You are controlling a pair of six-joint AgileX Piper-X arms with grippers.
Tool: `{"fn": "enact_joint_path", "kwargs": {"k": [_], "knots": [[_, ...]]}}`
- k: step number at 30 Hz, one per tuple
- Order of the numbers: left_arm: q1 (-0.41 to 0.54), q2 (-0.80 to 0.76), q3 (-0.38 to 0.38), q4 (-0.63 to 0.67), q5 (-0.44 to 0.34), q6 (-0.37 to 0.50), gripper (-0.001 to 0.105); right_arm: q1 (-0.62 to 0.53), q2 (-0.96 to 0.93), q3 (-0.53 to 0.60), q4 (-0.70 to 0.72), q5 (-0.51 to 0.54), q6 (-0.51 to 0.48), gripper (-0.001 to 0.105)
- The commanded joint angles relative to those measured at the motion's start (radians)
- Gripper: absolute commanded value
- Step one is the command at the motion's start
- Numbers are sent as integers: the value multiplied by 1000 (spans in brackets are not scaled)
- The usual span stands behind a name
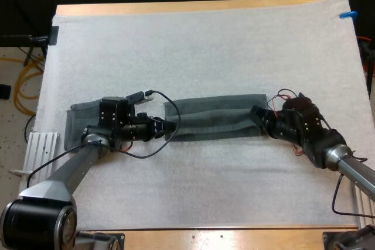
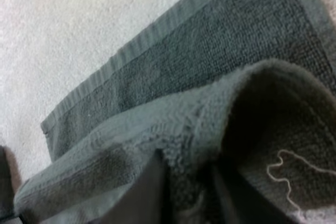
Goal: Pick towel from pile fold and stack
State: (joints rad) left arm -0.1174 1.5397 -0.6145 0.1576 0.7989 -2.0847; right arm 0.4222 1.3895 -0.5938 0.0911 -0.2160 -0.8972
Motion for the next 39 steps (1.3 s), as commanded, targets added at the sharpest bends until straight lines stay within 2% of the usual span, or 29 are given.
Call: {"fn": "enact_joint_path", "kwargs": {"k": [1,3,5,10,17,23,25,28,31,35,37,39], "knots": [[-1,-1,-1,-13,14,8,39,0,-3,-5,-11,-8,-11,35],[-1,-1,-1,-31,14,8,45,0,-3,-5,-58,-6,-23,60],[-1,-1,-1,-58,14,5,45,0,4,-5,-116,-12,-54,72],[-1,-1,-24,-119,14,-5,45,0,49,-5,-275,13,-69,70],[5,-1,-126,-120,14,-5,45,0,131,-26,-383,96,-87,70],[25,-1,-178,-119,14,-5,45,0,132,-85,-436,115,-241,70],[37,-1,-184,-115,19,-5,45,0,132,-113,-427,114,-277,70],[60,-1,-185,-111,65,-5,45,0,129,-150,-418,93,-330,70],[88,-30,-185,-59,88,6,45,0,106,-185,-358,96,-403,70],[128,-132,-185,28,87,87,45,0,43,-226,-195,121,-547,70],[134,-194,-185,72,84,126,45,0,6,-243,-109,144,-577,70],[135,-276,-185,130,71,166,50,0,-38,-256,-17,183,-599,70]]}}
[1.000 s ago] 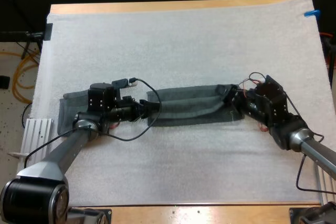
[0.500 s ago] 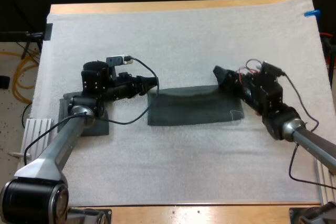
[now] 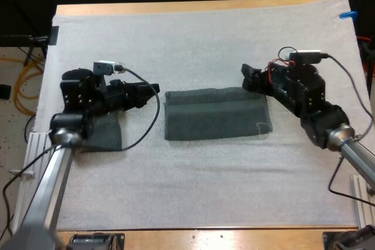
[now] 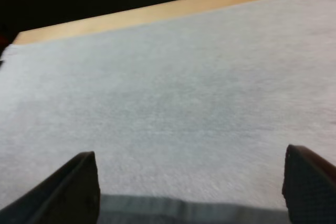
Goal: Pick towel from pile fold and stack
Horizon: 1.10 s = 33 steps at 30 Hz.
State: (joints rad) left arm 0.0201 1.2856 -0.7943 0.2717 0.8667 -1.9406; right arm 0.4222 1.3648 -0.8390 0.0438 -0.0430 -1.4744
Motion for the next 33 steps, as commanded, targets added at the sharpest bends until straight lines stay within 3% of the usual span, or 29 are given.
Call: {"fn": "enact_joint_path", "kwargs": {"k": [1,3,5,11,17,22,29,33], "knots": [[-2,-41,-6,34,1,26,53,0,-31,-15,56,21,-26,70],[-2,-133,-6,90,-8,46,67,0,-80,-24,145,43,-33,70],[-2,-201,-8,136,-28,45,74,0,-122,-28,211,43,-33,70],[-2,-391,-26,378,-78,49,74,0,-242,-34,485,45,-33,70],[-2,-519,-26,554,-285,123,74,0,-279,-34,688,147,-31,70],[-2,-513,-26,562,-292,128,74,-48,-197,-34,617,113,-33,70],[-5,-511,-26,562,-289,128,74,-257,35,-34,494,-152,-31,70],[-5,-511,-26,562,-289,128,74,-302,166,-34,421,-289,-31,70]]}}
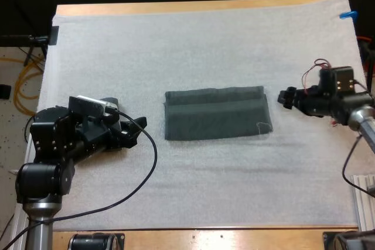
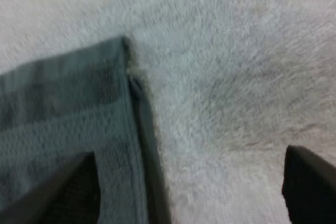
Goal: Pick towel from pile fold and stack
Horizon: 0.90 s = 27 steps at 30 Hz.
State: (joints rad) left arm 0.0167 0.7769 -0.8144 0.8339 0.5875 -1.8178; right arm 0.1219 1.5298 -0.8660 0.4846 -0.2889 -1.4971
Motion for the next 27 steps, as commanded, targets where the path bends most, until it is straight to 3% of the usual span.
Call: {"fn": "enact_joint_path", "kwargs": {"k": [1,8,12,21,23,25,27], "knots": [[-2,-2,-6,-1,-9,6,74,-1,20,-7,-37,-52,-8,70],[-2,-2,-6,-1,-8,6,74,41,151,-7,-174,-129,1,70],[-2,-2,-6,-1,-8,6,74,88,198,-7,-186,-189,1,70],[-2,-2,-6,4,-7,6,74,193,230,-7,-176,-186,-1,67],[-2,-2,-6,6,3,6,74,196,230,-7,-171,-177,8,55],[-2,-2,-6,7,18,6,74,195,230,-7,-164,-149,10,34],[-2,-2,-6,7,33,6,74,191,220,-7,-140,-103,10,0]]}}
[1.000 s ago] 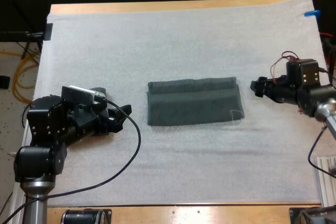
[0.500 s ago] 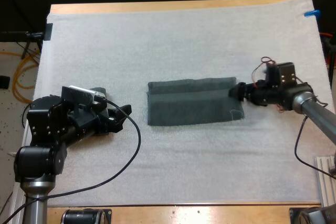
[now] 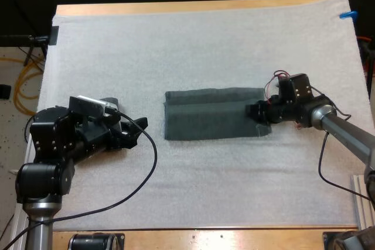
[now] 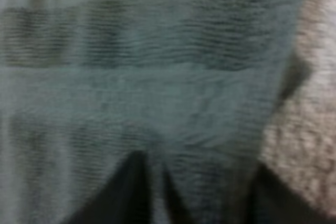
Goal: Pick towel from pile fold and stack
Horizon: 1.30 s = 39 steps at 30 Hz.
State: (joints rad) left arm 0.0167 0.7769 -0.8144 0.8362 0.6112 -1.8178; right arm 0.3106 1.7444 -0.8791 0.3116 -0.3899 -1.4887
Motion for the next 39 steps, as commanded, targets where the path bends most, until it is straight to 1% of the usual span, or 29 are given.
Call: {"fn": "enact_joint_path", "kwargs": {"k": [1,3,4,6,7,9,10,11,12,14,15,17,19,22,24,25,27,28,30,33,34,36,39], "knots": [[-2,-2,-6,4,12,6,74,3,-2,7,40,12,0,1],[-2,-2,-6,5,14,4,74,3,-27,7,73,104,-24,1],[-2,-2,-6,7,14,4,74,3,-46,7,96,167,-48,1],[-2,-2,-6,7,14,4,74,3,-96,7,157,320,-123,1],[-2,-2,-6,7,14,4,74,3,-111,7,177,370,-152,1],[-2,-2,-6,7,14,4,74,3,-169,7,239,576,-284,1],[-2,-2,-6,7,14,4,74,3,-183,7,249,622,-311,1],[-2,-2,-6,7,14,4,74,3,-207,7,263,738,-378,1],[-2,-2,-6,7,14,4,74,3,-224,7,266,827,-428,1],[-2,-2,-6,7,14,4,74,3,-248,7,262,933,-479,1],[-2,-2,-6,7,14,4,74,3,-264,7,263,950,-495,1],[-2,-2,-6,7,14,4,74,6,-285,7,270,940,-491,1],[-2,-2,-6,7,14,4,74,22,-294,7,270,908,-461,1],[-2,-2,-6,7,14,4,74,67,-295,7,270,781,-352,1],[-2,-2,-6,7,14,4,74,109,-295,7,263,642,-250,1],[-2,-2,-6,7,14,4,74,123,-294,7,258,615,-215,1],[-2,-2,-6,7,14,4,74,167,-283,7,218,497,-98,1],[-2,-2,-6,7,14,4,74,175,-279,7,203,467,-77,1],[-2,-2,-6,7,14,4,74,206,-254,7,148,374,4,1],[-2,-2,-6,7,20,2,74,228,-217,7,72,293,95,1],[-2,-2,-6,7,22,1,74,230,-209,7,60,284,110,1],[-2,-2,-6,7,29,1,74,229,-181,7,12,252,191,1],[-2,-2,-6,7,37,1,74,229,-154,7,-10,246,225,1]]}}
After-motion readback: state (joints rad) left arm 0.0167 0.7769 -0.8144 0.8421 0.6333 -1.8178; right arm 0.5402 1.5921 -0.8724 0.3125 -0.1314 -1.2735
